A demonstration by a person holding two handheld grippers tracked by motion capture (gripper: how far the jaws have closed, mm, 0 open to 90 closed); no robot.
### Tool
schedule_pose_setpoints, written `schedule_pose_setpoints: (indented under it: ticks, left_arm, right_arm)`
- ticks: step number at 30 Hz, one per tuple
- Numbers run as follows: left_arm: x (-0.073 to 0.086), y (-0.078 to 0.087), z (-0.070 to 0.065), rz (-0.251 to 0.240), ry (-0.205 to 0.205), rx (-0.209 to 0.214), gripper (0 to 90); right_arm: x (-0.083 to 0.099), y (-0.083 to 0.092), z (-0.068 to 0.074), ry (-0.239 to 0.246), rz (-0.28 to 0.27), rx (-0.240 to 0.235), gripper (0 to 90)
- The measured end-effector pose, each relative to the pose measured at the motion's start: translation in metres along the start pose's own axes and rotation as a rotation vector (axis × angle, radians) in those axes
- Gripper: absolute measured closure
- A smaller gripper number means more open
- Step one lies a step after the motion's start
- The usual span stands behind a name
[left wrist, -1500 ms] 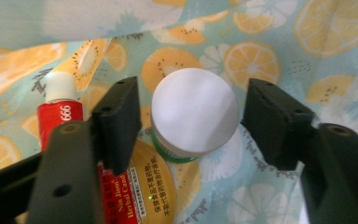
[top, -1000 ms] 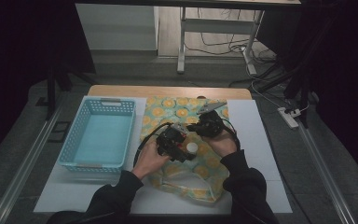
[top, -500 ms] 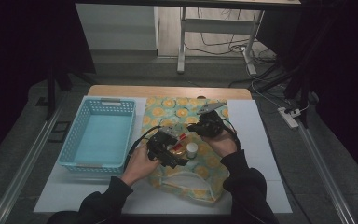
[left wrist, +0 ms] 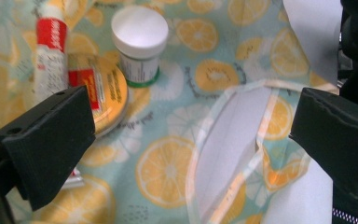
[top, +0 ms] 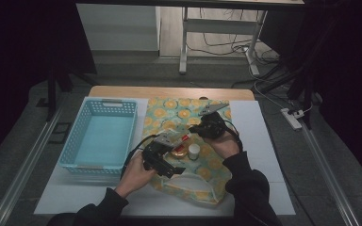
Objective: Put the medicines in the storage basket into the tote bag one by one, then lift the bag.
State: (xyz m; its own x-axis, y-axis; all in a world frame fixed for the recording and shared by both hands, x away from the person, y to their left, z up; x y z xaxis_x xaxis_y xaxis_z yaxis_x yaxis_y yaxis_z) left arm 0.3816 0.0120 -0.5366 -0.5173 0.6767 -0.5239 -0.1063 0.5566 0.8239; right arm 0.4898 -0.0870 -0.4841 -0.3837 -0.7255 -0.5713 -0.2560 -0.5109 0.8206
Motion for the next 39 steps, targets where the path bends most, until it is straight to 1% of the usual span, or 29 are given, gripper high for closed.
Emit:
schedule_pose_setpoints:
  ticks: [3,10,16,18,21,23,29,31,33,35,37,38,39]
  left_arm:
    - [0.005,-0.004,-0.003,0.010,-0.004,-0.004,0.0]
    - [0.013,-0.014,-0.006,0.027,0.000,-0.004,0.0]
    - [0.018,-0.024,-0.008,0.050,0.003,-0.021,0.0]
    - [0.019,-0.028,-0.008,0.060,0.002,-0.023,0.0]
    - [0.022,-0.036,-0.007,0.090,0.003,-0.031,0.1]
    - [0.022,-0.041,-0.006,0.098,0.005,-0.033,0.5]
    - [0.023,-0.053,-0.001,0.127,-0.006,-0.067,0.7]
    - [0.024,-0.058,-0.001,0.135,-0.008,-0.070,0.7]
    - [0.023,-0.060,0.000,0.138,-0.021,-0.098,0.7]
    - [0.023,-0.061,0.001,0.154,-0.035,-0.117,1.7]
    - [0.023,-0.061,0.002,0.162,-0.046,-0.151,4.5]
    - [0.023,-0.060,0.002,0.162,-0.053,-0.162,7.1]
    - [0.024,-0.060,0.002,0.163,-0.052,-0.161,7.7]
  right_arm:
    - [0.000,0.000,0.000,-0.001,0.001,-0.001,89.8]
    - [0.000,0.000,0.001,-0.001,0.002,-0.002,89.9]
    - [0.000,0.000,0.002,0.000,0.004,-0.002,89.9]
    - [0.000,0.000,0.003,0.002,0.003,-0.005,89.8]
    - [-0.001,0.000,0.003,0.006,0.003,-0.004,89.9]
    - [-0.001,0.000,0.003,0.006,0.004,-0.004,89.8]
    - [-0.001,-0.001,0.005,0.007,0.006,-0.006,89.9]
    - [-0.001,-0.001,0.005,0.007,0.007,-0.006,89.8]
    - [0.000,-0.001,0.005,0.009,0.007,-0.006,89.8]
    - [0.000,-0.001,0.004,0.008,0.008,-0.006,89.8]
    - [0.000,-0.001,0.004,0.006,0.006,-0.006,89.8]
    - [0.000,-0.001,0.004,0.007,0.007,-0.006,89.8]
    - [0.000,-0.001,0.004,0.007,0.006,-0.006,89.8]
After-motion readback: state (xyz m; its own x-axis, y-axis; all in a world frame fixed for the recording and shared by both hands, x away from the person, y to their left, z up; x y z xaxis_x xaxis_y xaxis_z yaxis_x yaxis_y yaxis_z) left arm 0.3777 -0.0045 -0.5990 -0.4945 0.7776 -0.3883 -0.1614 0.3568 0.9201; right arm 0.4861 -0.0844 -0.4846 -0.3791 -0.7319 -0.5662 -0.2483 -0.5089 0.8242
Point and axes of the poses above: each handheld gripper's, and its own axes: y roughly backward along the jaws, x roughly out of its underside, z roughly to its left, the point moved 8 cm from there along -y, roughly forward along the jaws, and after that the axes turned 14 degrees about z, right-handed, at the moved point
